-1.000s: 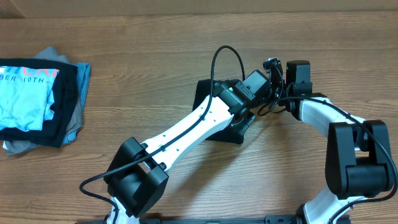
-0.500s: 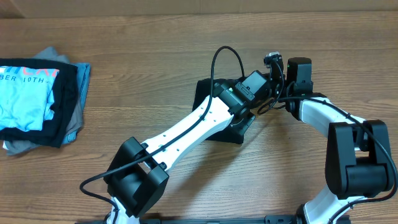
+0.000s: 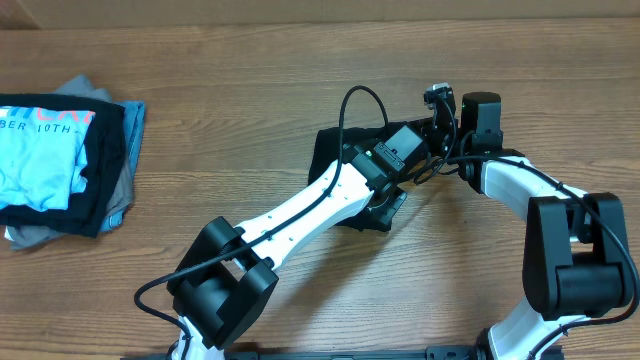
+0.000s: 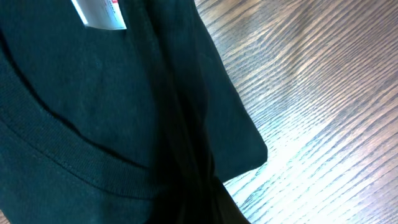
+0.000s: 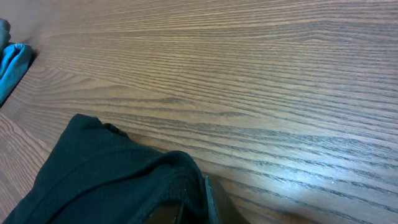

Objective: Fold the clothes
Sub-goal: 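Release the bundle and lift the left gripper up-left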

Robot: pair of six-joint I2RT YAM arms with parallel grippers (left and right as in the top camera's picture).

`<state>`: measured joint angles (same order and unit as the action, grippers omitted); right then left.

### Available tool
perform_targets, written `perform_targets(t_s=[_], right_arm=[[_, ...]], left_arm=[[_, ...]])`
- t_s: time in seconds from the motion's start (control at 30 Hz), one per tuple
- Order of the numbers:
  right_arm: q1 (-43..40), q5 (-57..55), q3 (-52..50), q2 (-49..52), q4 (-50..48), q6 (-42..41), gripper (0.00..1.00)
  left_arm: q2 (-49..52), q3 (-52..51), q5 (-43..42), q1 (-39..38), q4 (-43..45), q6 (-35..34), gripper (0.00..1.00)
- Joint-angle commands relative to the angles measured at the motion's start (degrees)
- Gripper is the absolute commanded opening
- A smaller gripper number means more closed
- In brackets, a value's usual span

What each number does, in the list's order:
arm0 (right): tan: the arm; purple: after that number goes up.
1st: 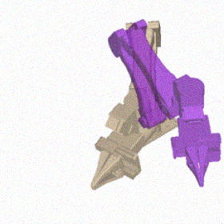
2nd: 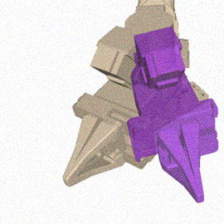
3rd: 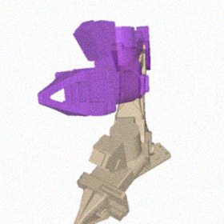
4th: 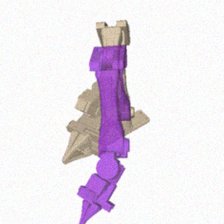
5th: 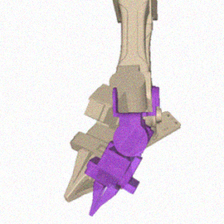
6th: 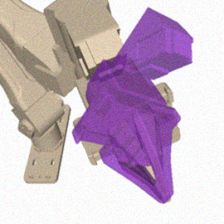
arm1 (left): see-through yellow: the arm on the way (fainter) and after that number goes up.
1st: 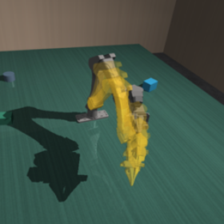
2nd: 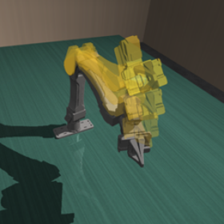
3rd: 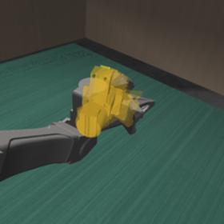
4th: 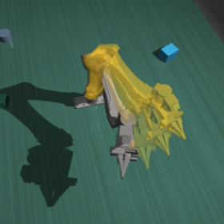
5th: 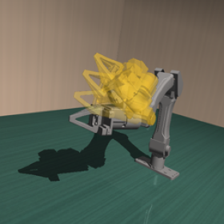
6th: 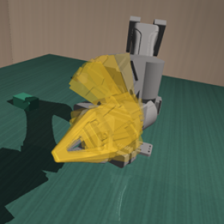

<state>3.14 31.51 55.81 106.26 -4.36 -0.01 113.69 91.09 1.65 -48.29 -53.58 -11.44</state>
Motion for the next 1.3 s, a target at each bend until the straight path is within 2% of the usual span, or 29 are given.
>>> perform_targets(t_s=[0.0,0.03,0.13,0.2,0.23,0.37,0.5,0.67,0.8,0.83,0.9,1.07,1.27], right_arm=[[-0.2,-1.5,-0.1,0.3,-0.7,0.1,0.12],[-0.2,-1.5,-0.1,0.3,-0.7,0.1,0.15],[-0.2,-1.5,-0.1,0.3,-0.1,0.1,0.52],[-0.2,-1.5,-0.1,0.3,0.4,0.0,0.75],[-0.2,-1.5,-0.1,0.3,0.6,0.0,0.79],[-0.5,-1.5,-0.1,0.3,1.1,-0.3,0.85],[-2.1,-1.3,0.1,-0.5,1.9,-3.3,0.89],[-6.0,-0.3,0.1,-4.0,5.3,-5.2,0.92],[-10.2,-0.4,0.1,-6.7,8.4,-9.5,0.98],[-11.0,-0.4,0.1,-6.9,8.9,-10.6,1.00],[-12.8,-0.4,0.1,-6.9,10.0,-12.1,1.00],[-16.1,-0.6,0.1,-6.9,14.0,-12.1,1.00],[-17.1,-2.6,0.1,-6.9,16.7,-12.0,1.00]], left_arm=[[0.4,-1.0,-2.8,-0.5,-0.1,0.7,0.33],[0.4,-1.0,-3.1,-0.5,0.0,0.7,0.36],[0.4,-1.0,-4.6,-0.5,0.7,0.7,0.58],[0.4,-0.8,-4.7,-0.5,1.2,0.7,0.58],[0.4,-0.3,-4.7,-0.5,1.2,0.7,0.57],[0.4,4.8,-4.0,-0.5,-0.2,0.7,0.56],[0.4,11.1,-0.7,-0.4,-3.4,0.7,0.39],[0.4,15.1,4.3,0.3,-5.3,-1.6,0.34],[0.4,14.4,6.9,2.6,-5.0,-6.2,0.24],[0.4,13.8,6.3,3.5,-4.6,-7.5,0.20],[0.7,12.1,4.0,5.3,-2.8,-9.1,0.04],[3.6,8.9,-3.6,8.3,1.8,-9.2,0.04],[9.3,8.2,-18.1,10.1,7.7,-8.8,0.04]])
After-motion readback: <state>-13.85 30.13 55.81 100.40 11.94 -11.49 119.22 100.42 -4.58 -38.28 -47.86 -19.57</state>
